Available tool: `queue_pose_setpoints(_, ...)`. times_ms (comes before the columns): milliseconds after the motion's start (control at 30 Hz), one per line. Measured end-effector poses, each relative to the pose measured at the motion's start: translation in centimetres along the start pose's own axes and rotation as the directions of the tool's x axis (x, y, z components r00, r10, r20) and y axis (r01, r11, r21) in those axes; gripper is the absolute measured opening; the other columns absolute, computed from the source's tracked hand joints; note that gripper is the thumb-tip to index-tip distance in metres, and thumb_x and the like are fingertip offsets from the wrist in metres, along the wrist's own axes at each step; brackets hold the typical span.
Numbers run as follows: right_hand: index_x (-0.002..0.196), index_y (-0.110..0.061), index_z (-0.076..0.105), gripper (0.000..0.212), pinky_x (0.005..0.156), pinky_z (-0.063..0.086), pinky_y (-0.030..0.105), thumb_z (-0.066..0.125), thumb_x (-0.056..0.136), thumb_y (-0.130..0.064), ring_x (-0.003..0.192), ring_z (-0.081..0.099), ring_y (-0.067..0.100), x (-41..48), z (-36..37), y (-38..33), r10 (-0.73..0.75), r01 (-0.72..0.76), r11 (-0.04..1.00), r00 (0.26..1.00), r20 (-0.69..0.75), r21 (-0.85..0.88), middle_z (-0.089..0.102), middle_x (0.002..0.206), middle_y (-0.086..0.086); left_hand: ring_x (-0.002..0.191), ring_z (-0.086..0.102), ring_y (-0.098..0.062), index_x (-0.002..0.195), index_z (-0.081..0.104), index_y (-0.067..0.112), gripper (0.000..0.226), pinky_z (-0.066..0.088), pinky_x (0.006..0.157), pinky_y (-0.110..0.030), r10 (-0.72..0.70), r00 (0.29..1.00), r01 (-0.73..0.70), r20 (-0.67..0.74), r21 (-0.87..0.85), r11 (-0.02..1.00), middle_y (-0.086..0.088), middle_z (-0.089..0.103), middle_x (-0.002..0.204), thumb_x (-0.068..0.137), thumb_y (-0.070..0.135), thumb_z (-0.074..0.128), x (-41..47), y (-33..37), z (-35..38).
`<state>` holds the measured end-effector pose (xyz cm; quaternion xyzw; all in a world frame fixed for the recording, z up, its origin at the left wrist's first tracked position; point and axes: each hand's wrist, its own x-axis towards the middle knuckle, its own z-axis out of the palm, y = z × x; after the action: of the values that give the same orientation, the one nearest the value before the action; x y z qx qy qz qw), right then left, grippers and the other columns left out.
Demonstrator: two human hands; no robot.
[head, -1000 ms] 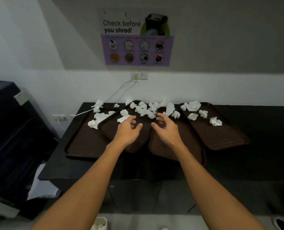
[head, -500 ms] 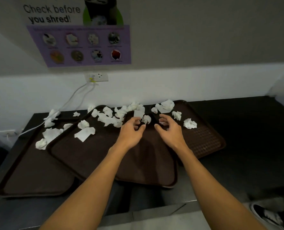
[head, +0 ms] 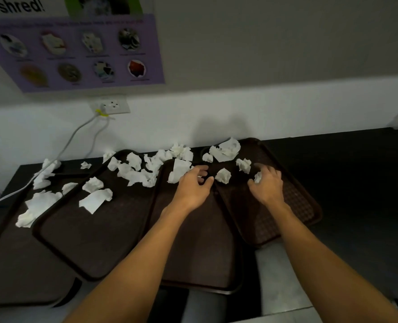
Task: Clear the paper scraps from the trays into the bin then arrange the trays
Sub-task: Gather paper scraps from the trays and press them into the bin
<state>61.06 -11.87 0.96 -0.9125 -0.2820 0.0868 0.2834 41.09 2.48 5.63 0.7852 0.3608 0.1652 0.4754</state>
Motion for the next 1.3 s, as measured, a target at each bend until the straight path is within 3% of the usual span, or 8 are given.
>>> queue_pose_setpoints(200,0.152,-0.030,0.046,0.071,0.114,0.033,0.058,0.076,0.087,-0.034,0.146,0.030,0.038,3.9,1.1,3.7,0.062,-0.030,0.981,0.985,0.159,-0.194,0.036,0.160,0.011,0.107,0.063,-0.008,0.135,0.059,0.023,0.041,0.056,0.097,-0.036,-0.017,1.000,0.017,0.010,0.015,1.000,0.010,0.065,0.118,0.096,0.031,0.067,1.7,-0.7,0.9)
queue_pose_setpoints(400,0.128,-0.021,0.069,0.040,0.103,0.033,0.035,0.075,0.088,-0.021,0.122,0.053,0.033,4.6,3.6,6.4,-0.031,0.065,0.978,0.985,0.170,-0.200,0.062,0.134,0.010,0.106,0.063,-0.010,0.134,0.060,0.022,0.040,0.056,0.094,-0.034,-0.017,0.999,0.016,0.032,0.034,0.999,0.007,0.066,0.119,0.095,0.029,0.068,3.2,-0.9,1.9)
queue_pose_setpoints(567,0.111,-0.014,0.077,0.021,0.091,0.053,0.035,0.070,0.092,-0.010,0.105,0.066,0.030,2.8,2.8,5.0,-0.091,0.090,0.996,0.994,0.062,0.009,0.071,0.113,0.011,0.114,0.062,-0.014,0.136,0.059,0.020,0.046,0.048,0.092,-0.022,0.008,0.997,-0.017,0.082,0.111,0.994,0.002,0.064,0.125,0.093,0.028,0.071,5.1,-1.1,3.6)
queue_pose_setpoints(733,0.112,-0.014,0.076,0.020,0.071,0.041,0.000,0.068,0.095,-0.009,0.088,0.063,0.004,1.1,1.0,2.3,-0.050,0.050,0.980,0.999,-0.009,0.191,0.072,0.105,-0.001,0.143,0.040,-0.021,0.149,0.049,0.027,0.070,0.037,0.116,-0.037,0.078,0.971,-0.159,0.226,0.368,0.916,-0.002,0.045,0.154,0.086,0.041,0.075,7.5,-0.7,5.4)
queue_pose_setpoints(833,0.111,-0.018,0.075,0.019,0.067,0.043,0.000,0.065,0.096,-0.009,0.085,0.062,-0.003,0.5,0.5,1.7,-0.015,0.020,0.954,1.000,-0.019,0.298,0.072,0.098,-0.005,0.149,0.029,-0.026,0.154,0.039,0.034,0.075,0.030,0.120,-0.046,0.023,0.936,-0.234,0.352,0.571,0.787,0.000,0.031,0.163,0.088,0.042,0.073,8.7,-0.4,6.3)
queue_pose_setpoints(967,0.112,-0.019,0.073,0.018,0.067,0.043,-0.001,0.064,0.098,-0.011,0.088,0.063,-0.003,0.1,-0.1,1.4,0.016,-0.005,0.934,1.000,-0.026,0.357,0.072,0.098,-0.005,0.125,0.054,-0.031,0.113,0.065,0.038,0.027,0.037,0.111,-0.053,0.009,0.930,-0.271,0.367,0.669,0.693,-0.001,0.061,0.130,0.090,0.023,0.064,9.5,-0.2,7.1)
queue_pose_setpoints(1067,0.114,-0.020,0.073,0.019,0.068,0.043,-0.001,0.065,0.098,-0.014,0.089,0.063,-0.003,0.2,-0.4,1.6,0.035,-0.018,0.927,0.999,-0.037,0.374,0.072,0.100,-0.006,0.103,0.063,-0.029,0.082,0.058,0.037,0.019,0.042,0.104,-0.050,0.027,0.944,-0.265,0.327,0.711,0.651,0.000,0.068,0.099,0.093,0.023,0.061,9.4,-0.5,7.5)
queue_pose_setpoints(1300,0.113,-0.022,0.074,0.017,0.074,0.046,0.008,0.067,0.097,-0.020,0.093,0.065,-0.004,-0.2,-0.6,1.7,0.094,-0.062,0.903,0.994,-0.055,0.426,0.073,0.102,-0.013,0.100,0.066,-0.030,0.108,0.074,0.013,0.018,0.054,0.091,-0.045,0.153,0.964,-0.243,0.218,0.486,0.839,-0.009,0.068,0.111,0.093,0.019,0.068,9.3,-1.9,7.7)
